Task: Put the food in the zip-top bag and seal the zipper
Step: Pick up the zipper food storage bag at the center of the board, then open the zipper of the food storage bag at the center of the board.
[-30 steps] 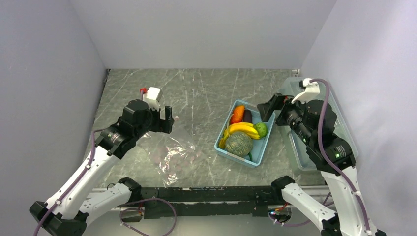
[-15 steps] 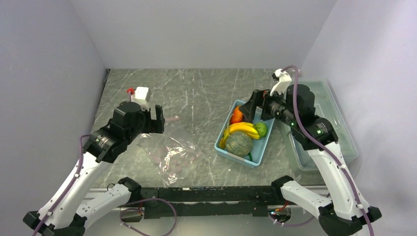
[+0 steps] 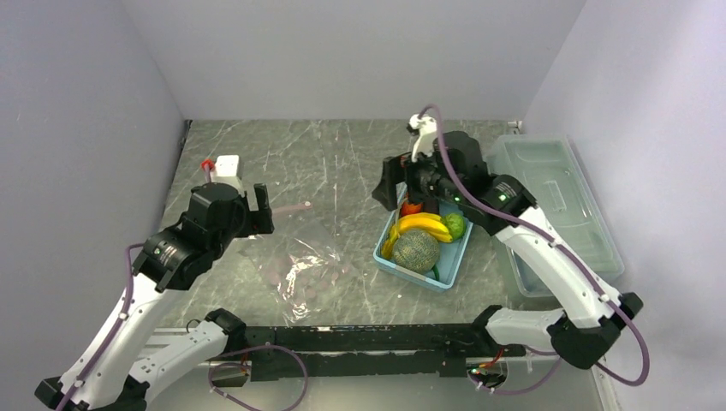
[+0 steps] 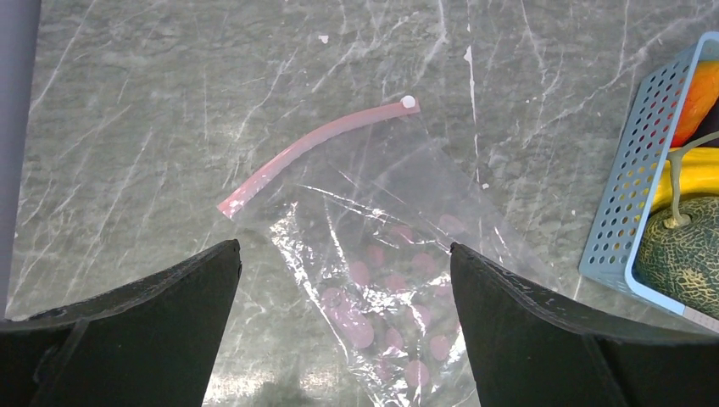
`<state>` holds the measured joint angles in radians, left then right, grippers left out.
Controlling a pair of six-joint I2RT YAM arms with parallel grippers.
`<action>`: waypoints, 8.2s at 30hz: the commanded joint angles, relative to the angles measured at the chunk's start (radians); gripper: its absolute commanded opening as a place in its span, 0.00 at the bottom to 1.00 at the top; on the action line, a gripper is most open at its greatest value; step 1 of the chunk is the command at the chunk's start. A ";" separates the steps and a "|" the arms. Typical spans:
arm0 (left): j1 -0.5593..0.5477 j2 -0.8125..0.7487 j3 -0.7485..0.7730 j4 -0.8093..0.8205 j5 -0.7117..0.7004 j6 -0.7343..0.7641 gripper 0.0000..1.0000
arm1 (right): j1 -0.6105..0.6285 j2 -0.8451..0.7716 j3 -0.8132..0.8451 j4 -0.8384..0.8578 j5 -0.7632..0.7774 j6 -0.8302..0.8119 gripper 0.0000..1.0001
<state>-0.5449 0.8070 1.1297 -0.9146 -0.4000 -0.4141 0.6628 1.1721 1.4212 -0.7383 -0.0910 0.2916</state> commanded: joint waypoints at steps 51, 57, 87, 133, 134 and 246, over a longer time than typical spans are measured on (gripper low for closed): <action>-0.002 -0.189 -0.148 -0.059 -0.046 -0.064 0.99 | 0.350 1.068 0.683 -0.067 0.042 -0.071 0.99; -0.003 -0.188 -0.150 -0.056 -0.042 -0.060 0.99 | 0.357 1.102 0.688 -0.075 0.039 -0.077 0.97; -0.003 -0.176 -0.131 -0.077 -0.081 -0.080 0.99 | 0.373 0.968 0.481 0.060 0.083 -0.100 0.00; 0.071 0.142 0.267 -0.051 0.158 -0.028 0.96 | 0.379 0.386 0.095 0.274 0.198 -0.344 0.00; 0.085 0.153 0.281 -0.050 0.185 -0.023 0.96 | 0.379 0.370 0.087 0.274 0.200 -0.352 0.00; 0.378 0.264 0.133 0.056 1.314 0.134 0.41 | 0.376 -0.040 -0.088 0.117 -0.144 -1.031 0.00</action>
<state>-0.1581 1.0649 1.2606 -0.8600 0.8925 -0.3073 1.0374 1.1328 1.2858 -0.6502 -0.2119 -0.7265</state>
